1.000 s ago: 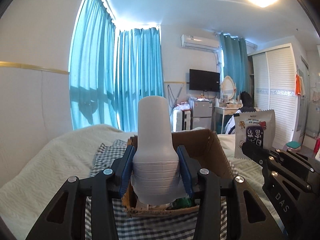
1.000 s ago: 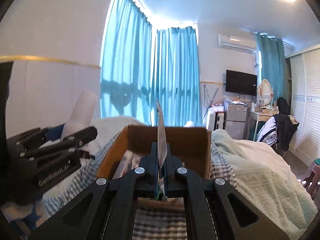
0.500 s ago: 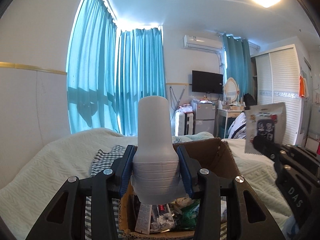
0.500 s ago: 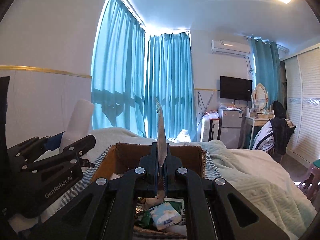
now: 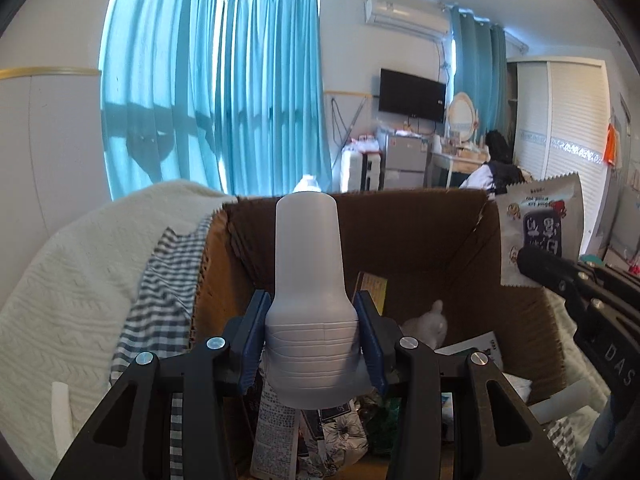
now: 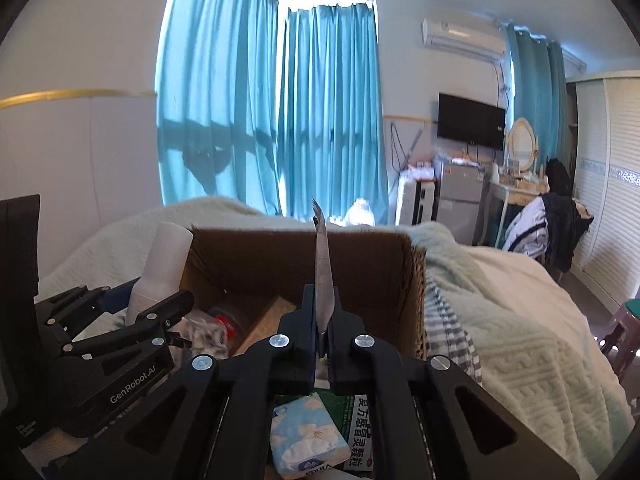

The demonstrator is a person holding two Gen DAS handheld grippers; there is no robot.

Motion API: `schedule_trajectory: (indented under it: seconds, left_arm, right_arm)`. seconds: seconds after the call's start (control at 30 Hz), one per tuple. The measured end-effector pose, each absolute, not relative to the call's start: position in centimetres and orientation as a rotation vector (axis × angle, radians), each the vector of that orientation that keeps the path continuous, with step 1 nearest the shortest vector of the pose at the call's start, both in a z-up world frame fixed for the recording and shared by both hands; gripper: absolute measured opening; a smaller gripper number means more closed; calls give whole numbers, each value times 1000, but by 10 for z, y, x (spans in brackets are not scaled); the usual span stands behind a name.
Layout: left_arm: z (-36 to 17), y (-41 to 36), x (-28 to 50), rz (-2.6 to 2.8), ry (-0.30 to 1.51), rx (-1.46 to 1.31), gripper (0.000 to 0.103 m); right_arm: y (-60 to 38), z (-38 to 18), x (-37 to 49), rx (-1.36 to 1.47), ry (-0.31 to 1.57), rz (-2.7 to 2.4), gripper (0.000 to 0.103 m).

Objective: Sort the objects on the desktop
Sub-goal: 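Lower both tools into the box and open them to release the items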

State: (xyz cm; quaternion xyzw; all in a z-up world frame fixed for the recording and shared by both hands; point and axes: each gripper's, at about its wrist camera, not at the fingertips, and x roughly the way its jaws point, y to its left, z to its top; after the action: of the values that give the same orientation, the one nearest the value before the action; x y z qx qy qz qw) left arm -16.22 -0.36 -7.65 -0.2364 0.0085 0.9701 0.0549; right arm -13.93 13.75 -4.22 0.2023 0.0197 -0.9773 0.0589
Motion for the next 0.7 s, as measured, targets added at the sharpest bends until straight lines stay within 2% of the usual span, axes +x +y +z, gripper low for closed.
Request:
schedule_trajectory:
  seconds: [0.27,0.33,0.4,0.43,0.47,0.53,0.57,0.6,0.7]
  left_arm:
    - [-97,10,-174,2894,97,-800,44]
    - [-97,13,-173,2894,115,-794,46]
    - [-94,14,-169,2893,108,-777,54]
    - [-92,15,-165,2902,109,-752,68]
    - [-89,14,-162,2920,106,-716,76]
    - [-84,10,-159,2957,96,-666,83]
    - [-81,8,-157,2965,87,-658,86]
    - [-78,6,-156,2974,77,-652,87]
    - [-67,1,-147,3007,51,-600,92]
  right_arm:
    - [141,-76,-166,833,80,-2929,4]
    - [145,-80,-165,838,80,-2933,7]
    - [147,-80,-162,821,91,-2946,12]
    - [146,-78,-162,810,94,-2949,20]
    - [145,-76,-160,790,98,-2954,33]
    - [146,-73,-156,755,108,-2971,44]
    - [146,-71,-153,738,106,-2979,45]
    - [145,-67,-155,725,100,-2987,46]
    - [149,-58,-144,653,72,-3016,60]
